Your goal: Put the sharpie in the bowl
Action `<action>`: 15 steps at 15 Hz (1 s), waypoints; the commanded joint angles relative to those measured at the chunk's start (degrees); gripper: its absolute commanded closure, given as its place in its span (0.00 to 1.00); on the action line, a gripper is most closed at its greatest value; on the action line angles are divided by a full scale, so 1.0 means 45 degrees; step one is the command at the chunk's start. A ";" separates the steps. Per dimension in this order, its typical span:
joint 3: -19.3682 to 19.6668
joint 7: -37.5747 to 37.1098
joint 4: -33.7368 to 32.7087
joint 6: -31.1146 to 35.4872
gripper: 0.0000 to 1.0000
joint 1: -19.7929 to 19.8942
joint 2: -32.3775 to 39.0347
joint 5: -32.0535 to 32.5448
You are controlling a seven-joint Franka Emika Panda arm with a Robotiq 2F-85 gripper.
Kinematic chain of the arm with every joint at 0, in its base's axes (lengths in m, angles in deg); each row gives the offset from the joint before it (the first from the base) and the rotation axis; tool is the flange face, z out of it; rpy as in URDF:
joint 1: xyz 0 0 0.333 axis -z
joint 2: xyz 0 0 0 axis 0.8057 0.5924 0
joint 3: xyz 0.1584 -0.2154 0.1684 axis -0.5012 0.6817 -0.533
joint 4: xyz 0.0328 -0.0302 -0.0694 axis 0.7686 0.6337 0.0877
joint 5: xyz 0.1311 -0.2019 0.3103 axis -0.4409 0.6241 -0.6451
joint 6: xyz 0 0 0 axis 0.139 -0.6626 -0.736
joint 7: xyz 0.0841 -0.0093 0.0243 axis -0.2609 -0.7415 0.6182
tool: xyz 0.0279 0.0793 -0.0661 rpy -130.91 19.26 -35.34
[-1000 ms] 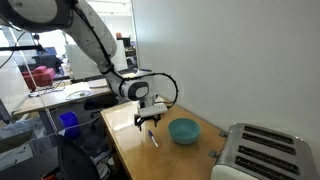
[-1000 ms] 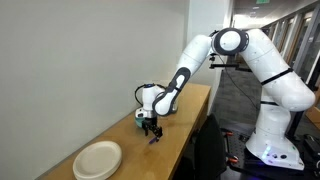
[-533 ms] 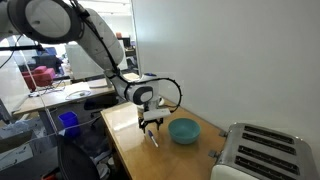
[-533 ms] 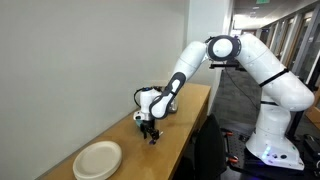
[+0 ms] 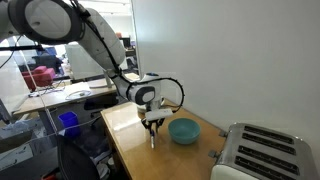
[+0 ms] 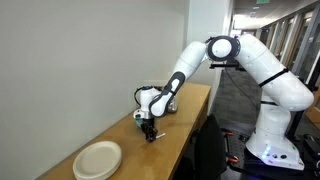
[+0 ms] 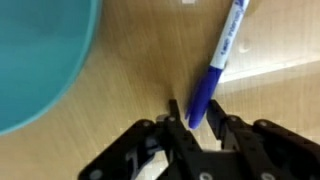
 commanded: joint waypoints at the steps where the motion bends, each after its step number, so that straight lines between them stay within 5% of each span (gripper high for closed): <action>1: -0.0205 -0.0637 -0.0066 -0.0360 0.93 0.0184 -0.0007 0.0528; 3: -0.0226 -0.0681 -0.0046 -0.0429 1.00 0.0203 -0.0025 0.0488; 9: -0.0046 -0.1675 0.0268 -0.1579 0.95 -0.0313 -0.0608 0.0947; 15: 0.0675 -0.3645 0.0019 -0.3247 0.95 -0.1497 -0.1276 0.3675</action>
